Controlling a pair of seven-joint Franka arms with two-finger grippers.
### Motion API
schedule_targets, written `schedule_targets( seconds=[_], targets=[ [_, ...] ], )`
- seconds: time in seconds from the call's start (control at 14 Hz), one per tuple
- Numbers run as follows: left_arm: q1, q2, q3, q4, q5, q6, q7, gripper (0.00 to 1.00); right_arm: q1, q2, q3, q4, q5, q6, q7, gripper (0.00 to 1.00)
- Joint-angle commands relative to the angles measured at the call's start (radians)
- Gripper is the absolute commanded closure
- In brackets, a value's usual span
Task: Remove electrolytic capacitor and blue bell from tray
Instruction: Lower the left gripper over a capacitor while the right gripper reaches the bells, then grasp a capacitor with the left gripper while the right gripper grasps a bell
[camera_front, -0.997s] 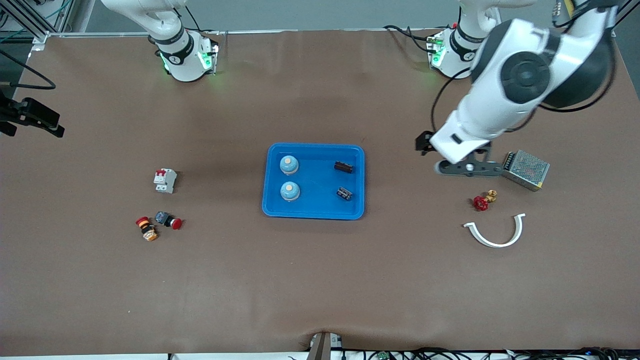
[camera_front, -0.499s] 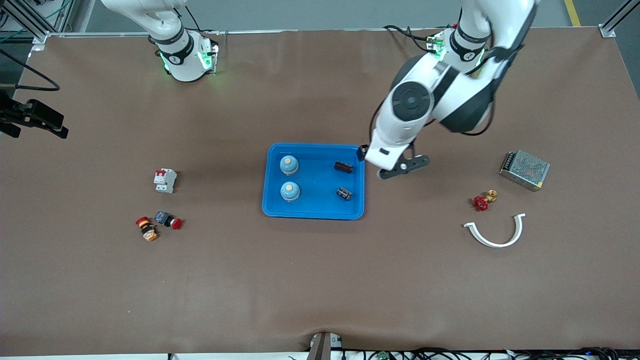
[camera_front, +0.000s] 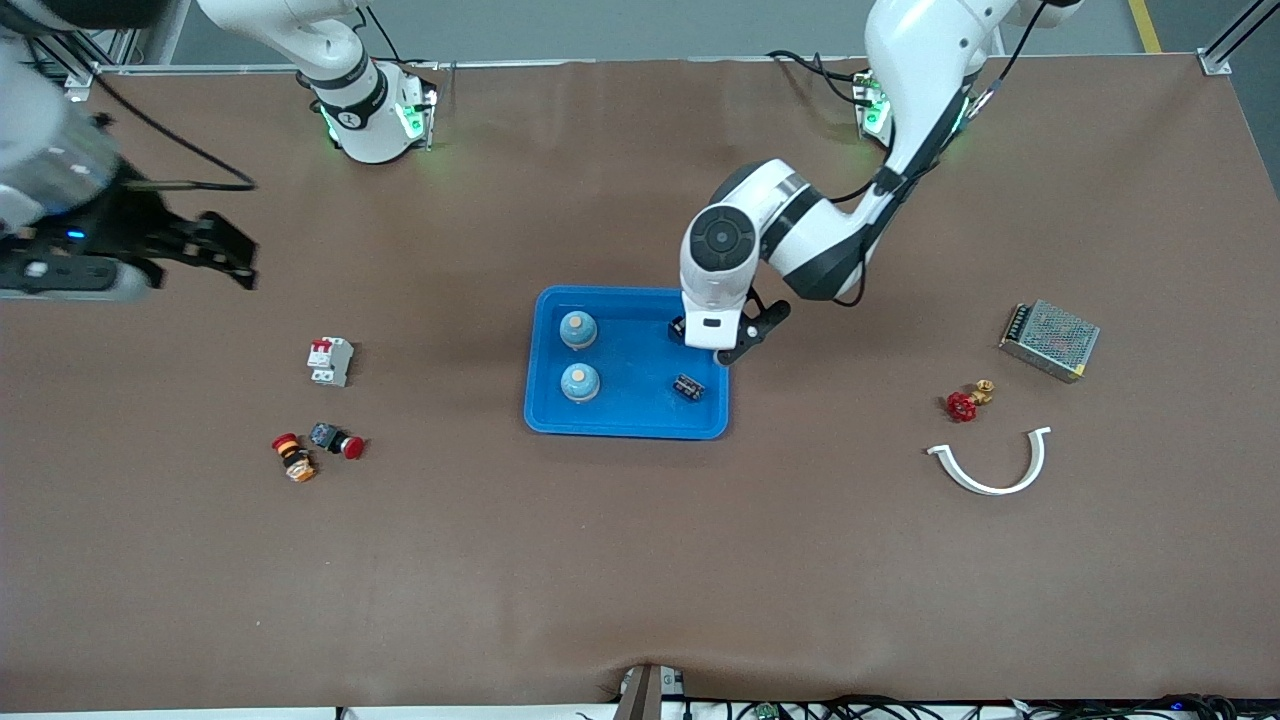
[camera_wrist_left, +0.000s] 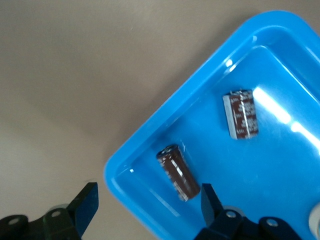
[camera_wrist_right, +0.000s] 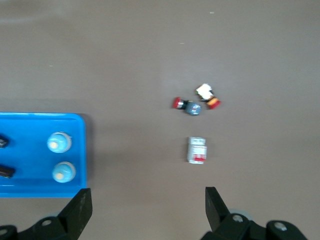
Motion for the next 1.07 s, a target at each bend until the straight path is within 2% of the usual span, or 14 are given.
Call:
schedule_targets(
  seconds=[0.0, 0.14, 0.43, 0.71, 0.78, 1.0],
  targets=[
    [-0.015, 0.056, 0.002, 0.020, 0.060, 0.045, -0.173, 0.10, 0.071, 0.061, -0.012, 0.024, 0.064, 0.045, 0.126, 0.00],
    [-0.031, 0.082, 0.003, 0.022, 0.063, 0.069, -0.248, 0.12, 0.109, 0.100, -0.012, 0.022, 0.118, 0.103, 0.220, 0.00],
    [-0.045, 0.113, 0.012, 0.023, 0.065, 0.126, -0.361, 0.18, 0.194, 0.173, -0.012, 0.002, 0.117, 0.202, 0.297, 0.00],
    [-0.048, 0.131, 0.014, 0.025, 0.065, 0.149, -0.398, 0.38, 0.247, 0.302, -0.012, 0.004, 0.118, 0.248, 0.297, 0.00],
    [-0.048, 0.136, 0.014, 0.025, 0.065, 0.149, -0.398, 0.45, 0.266, 0.331, -0.012, 0.001, 0.118, 0.298, 0.297, 0.00],
    [-0.037, 0.138, 0.018, 0.035, 0.065, 0.149, -0.382, 0.98, 0.303, 0.429, -0.012, -0.004, 0.120, 0.410, 0.297, 0.00]
  ],
)
